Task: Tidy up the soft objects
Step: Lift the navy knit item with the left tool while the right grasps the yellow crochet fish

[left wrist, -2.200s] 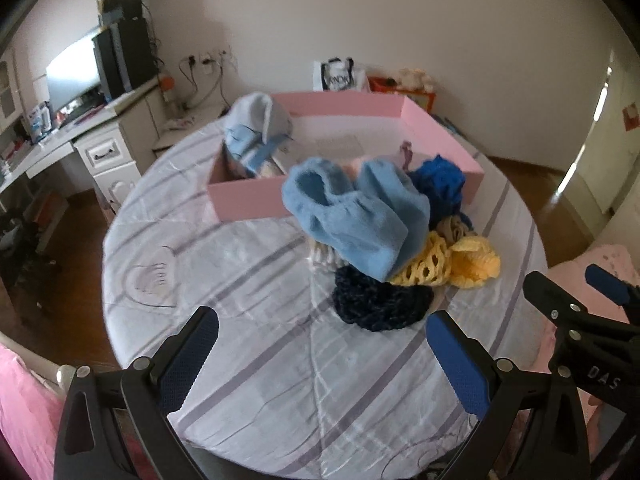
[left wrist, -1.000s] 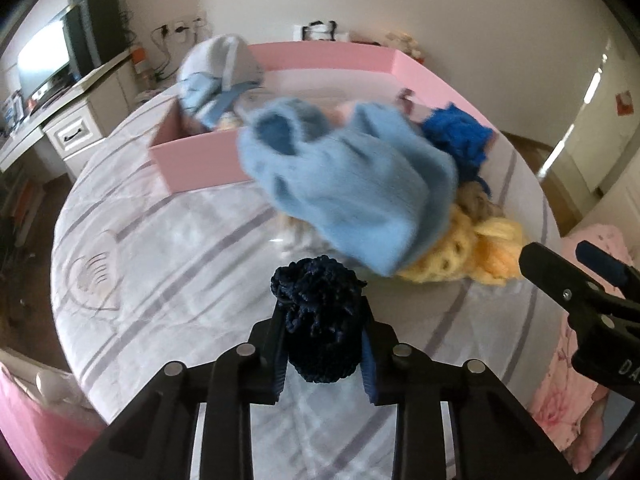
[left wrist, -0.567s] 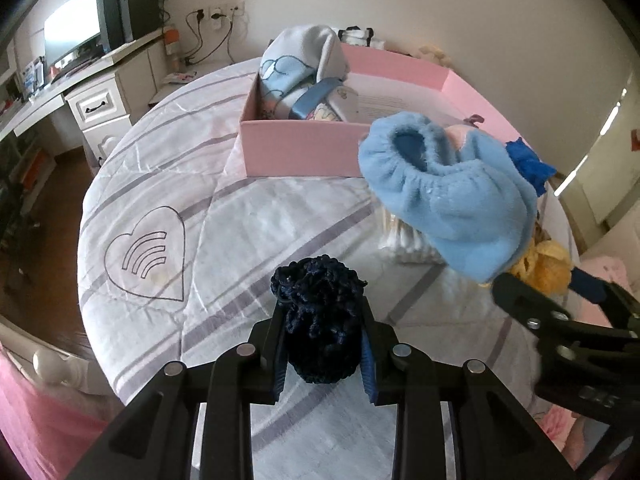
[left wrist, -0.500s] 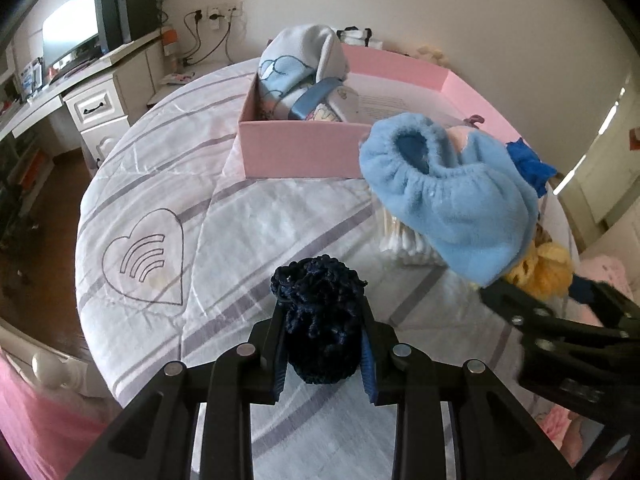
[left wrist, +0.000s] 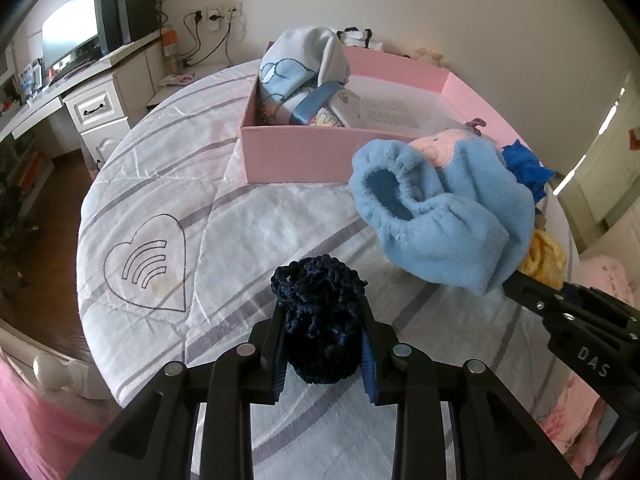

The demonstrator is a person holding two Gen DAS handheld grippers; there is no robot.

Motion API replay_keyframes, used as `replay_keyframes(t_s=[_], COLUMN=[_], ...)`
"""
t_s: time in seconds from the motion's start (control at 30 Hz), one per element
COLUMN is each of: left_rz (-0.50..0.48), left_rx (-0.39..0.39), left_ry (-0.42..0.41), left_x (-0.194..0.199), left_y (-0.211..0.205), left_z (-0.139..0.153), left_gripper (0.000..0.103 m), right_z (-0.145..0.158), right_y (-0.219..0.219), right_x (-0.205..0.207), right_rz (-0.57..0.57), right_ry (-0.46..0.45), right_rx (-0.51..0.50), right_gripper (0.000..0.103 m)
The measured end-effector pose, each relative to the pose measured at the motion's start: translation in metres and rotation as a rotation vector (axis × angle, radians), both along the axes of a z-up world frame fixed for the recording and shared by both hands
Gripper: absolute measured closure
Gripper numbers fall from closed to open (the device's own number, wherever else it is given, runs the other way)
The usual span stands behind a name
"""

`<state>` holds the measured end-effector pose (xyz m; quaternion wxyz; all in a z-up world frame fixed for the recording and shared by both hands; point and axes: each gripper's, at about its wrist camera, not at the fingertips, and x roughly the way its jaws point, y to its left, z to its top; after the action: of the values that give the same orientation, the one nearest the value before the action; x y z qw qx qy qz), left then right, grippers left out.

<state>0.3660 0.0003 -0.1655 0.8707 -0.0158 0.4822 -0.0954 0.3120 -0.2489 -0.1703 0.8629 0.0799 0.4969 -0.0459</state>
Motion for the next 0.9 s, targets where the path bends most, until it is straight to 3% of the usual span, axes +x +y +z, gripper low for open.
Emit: replay_keyframes(t_s=[0.13,0.33,0.5,0.7,0.77,0.9], left_rz=[0.004,0.005,0.004,0.015,0.016,0.011], left_rx=[0.007,0.010,0.009,0.013,0.016,0.018], left_ry=[-0.005,-0.021,-0.036,-0.036,-0.032,-0.029], left_x=[-0.007,-0.021,-0.035,-0.040,-0.039,-0.036], left_y=[-0.002,-0.002,-0.003,-0.003,-0.004,-0.006], left_z=[0.005,0.013,0.021,0.023,0.022,0.021], left_gripper=[0.076,0.076,0.076,0.076,0.076,0.076], right_z=[0.006,0.015,0.028,0.014,0.012,0.011], right_y=[-0.003,-0.009,-0.013,-0.021,-0.029,-0.040], right_x=[-0.007,-0.025,-0.040,-0.032,-0.031,-0.032], right_rz=[0.007,-0.009,-0.019,-0.038,-0.064,-0.098], right_ry=[-0.010,-0.029,-0.073,-0.039,-0.046,-0.053], right_rx=[-0.006,-0.018,-0.014,-0.002,0.024,0.042], right_gripper=[0.077,0.062,0.062,0.070,0.084,0.098])
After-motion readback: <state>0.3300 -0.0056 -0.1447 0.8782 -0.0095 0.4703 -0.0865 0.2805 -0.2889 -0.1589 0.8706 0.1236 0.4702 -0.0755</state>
